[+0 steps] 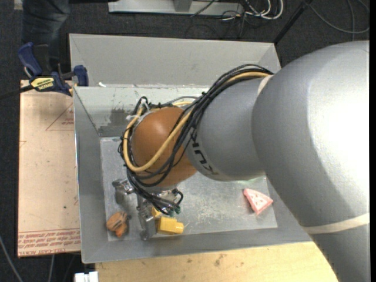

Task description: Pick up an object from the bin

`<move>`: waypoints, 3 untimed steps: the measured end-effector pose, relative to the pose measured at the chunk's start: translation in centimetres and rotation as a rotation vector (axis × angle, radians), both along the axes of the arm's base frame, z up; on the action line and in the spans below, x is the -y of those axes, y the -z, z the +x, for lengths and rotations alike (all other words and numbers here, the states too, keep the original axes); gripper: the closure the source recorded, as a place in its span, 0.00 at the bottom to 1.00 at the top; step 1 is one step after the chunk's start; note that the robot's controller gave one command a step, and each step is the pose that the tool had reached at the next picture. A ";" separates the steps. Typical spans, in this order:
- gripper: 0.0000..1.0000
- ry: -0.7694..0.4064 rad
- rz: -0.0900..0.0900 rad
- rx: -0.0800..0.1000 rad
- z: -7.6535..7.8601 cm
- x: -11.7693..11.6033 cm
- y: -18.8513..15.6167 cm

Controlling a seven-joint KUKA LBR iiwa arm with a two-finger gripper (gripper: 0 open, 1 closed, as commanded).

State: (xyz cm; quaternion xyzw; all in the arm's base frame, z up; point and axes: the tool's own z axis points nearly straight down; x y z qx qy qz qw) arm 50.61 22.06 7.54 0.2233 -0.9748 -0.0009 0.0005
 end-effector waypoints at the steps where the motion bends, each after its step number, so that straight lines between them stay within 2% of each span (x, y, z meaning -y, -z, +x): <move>1: 0.00 -0.072 0.001 0.015 -1.5 -1.6 0.2; 2: 1.00 -0.521 0.002 0.005 -2.4 -2.2 0.5; 3: 1.00 -0.521 0.002 0.005 -2.4 -2.2 0.5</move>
Offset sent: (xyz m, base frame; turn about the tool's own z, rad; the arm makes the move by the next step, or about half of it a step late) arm -0.0244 0.0211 -0.0054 -0.5249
